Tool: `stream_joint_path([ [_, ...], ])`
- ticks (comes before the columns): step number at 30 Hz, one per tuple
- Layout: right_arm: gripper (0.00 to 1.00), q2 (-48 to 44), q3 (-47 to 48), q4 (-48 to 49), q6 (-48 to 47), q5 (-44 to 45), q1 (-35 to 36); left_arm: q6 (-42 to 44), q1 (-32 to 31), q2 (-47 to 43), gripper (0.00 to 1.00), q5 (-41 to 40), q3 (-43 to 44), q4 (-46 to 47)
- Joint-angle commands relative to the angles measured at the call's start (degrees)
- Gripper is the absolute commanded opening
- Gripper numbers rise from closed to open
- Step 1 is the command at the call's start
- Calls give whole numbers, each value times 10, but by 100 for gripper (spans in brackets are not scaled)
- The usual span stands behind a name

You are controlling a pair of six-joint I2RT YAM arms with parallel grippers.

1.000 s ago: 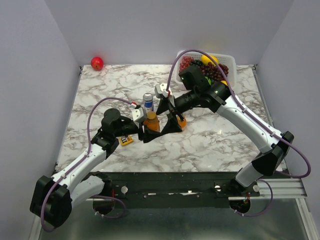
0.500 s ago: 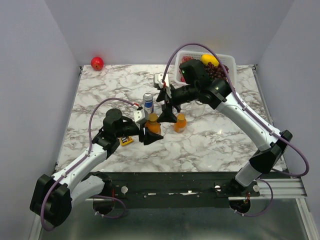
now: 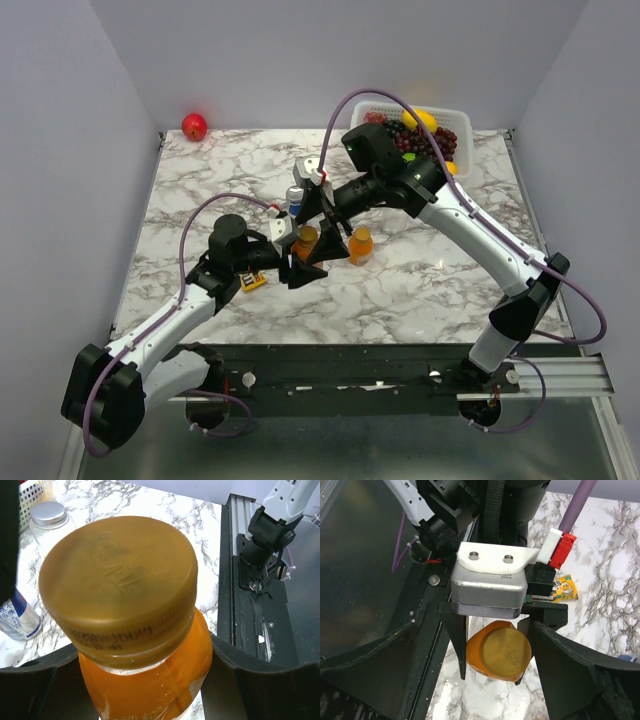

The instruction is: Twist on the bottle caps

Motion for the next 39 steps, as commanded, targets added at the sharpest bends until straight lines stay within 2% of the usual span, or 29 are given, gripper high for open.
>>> stream_joint_path([
  [1, 100, 11, -3, -19, -4, -10, 1, 5, -2, 2, 0, 10, 19, 10],
  [9, 100, -7, -29, -11, 4, 21, 1, -1, 3, 1, 0, -3, 18, 17],
  [21, 100, -58, -80, -26, -35, 75, 1, -65, 43, 5, 0, -8, 4, 61],
  [28, 100, -91, -133, -22, -27, 182, -1, -48, 45, 3, 0, 7, 2, 51],
  [30, 100, -92, -123, 4, -8, 173, -23, -44, 43, 2, 0, 15, 1, 44],
  [34, 100, -55, -26, 20, 21, 143, -41, -27, 30, 2, 0, 30, 6, 13],
  [39, 100, -6, 36, 19, 16, 28, -39, -22, 15, 11, 0, 38, 16, 4],
])
